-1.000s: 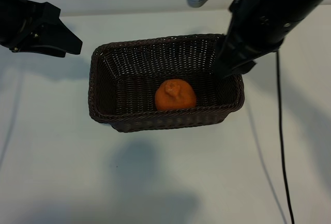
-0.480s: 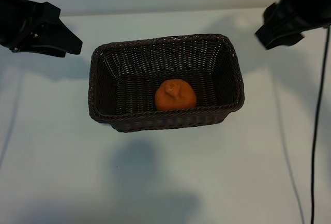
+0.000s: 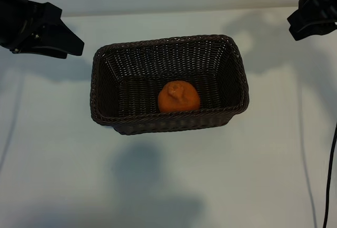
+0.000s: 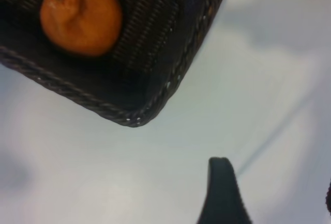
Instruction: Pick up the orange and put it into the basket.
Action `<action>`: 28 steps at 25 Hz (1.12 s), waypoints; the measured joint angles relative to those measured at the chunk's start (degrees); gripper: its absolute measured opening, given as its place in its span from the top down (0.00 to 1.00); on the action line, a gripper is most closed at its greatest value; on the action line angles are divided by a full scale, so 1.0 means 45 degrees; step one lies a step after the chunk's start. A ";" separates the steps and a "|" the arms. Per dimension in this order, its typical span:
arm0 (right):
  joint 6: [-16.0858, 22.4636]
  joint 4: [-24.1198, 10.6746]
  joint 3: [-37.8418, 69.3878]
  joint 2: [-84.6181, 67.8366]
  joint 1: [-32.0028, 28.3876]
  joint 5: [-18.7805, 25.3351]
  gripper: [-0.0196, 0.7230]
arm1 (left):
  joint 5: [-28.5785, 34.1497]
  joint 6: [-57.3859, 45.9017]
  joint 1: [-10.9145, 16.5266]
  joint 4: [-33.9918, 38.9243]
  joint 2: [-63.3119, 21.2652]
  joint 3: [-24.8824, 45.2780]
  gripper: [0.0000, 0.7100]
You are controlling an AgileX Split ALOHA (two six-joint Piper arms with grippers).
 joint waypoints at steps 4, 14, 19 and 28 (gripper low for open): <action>0.0082 0.0000 0.0219 -0.0012 0.0000 -0.0015 0.39 | 0.0000 0.0000 0.0000 0.0000 0.0000 0.0000 0.40; 0.1918 0.0038 0.2238 -0.0026 0.0000 -0.0141 0.40 | 0.0000 0.0000 0.0000 0.0000 0.0000 0.0000 0.40; 0.2121 0.0285 0.2238 -0.0026 0.0000 -0.0255 0.40 | 0.0000 0.0000 0.0000 0.0000 0.0000 0.0000 0.40; 0.2321 0.0707 0.2238 -0.0026 0.0000 -0.0301 0.40 | 0.0000 0.0048 0.0000 0.0000 0.0000 0.0000 0.40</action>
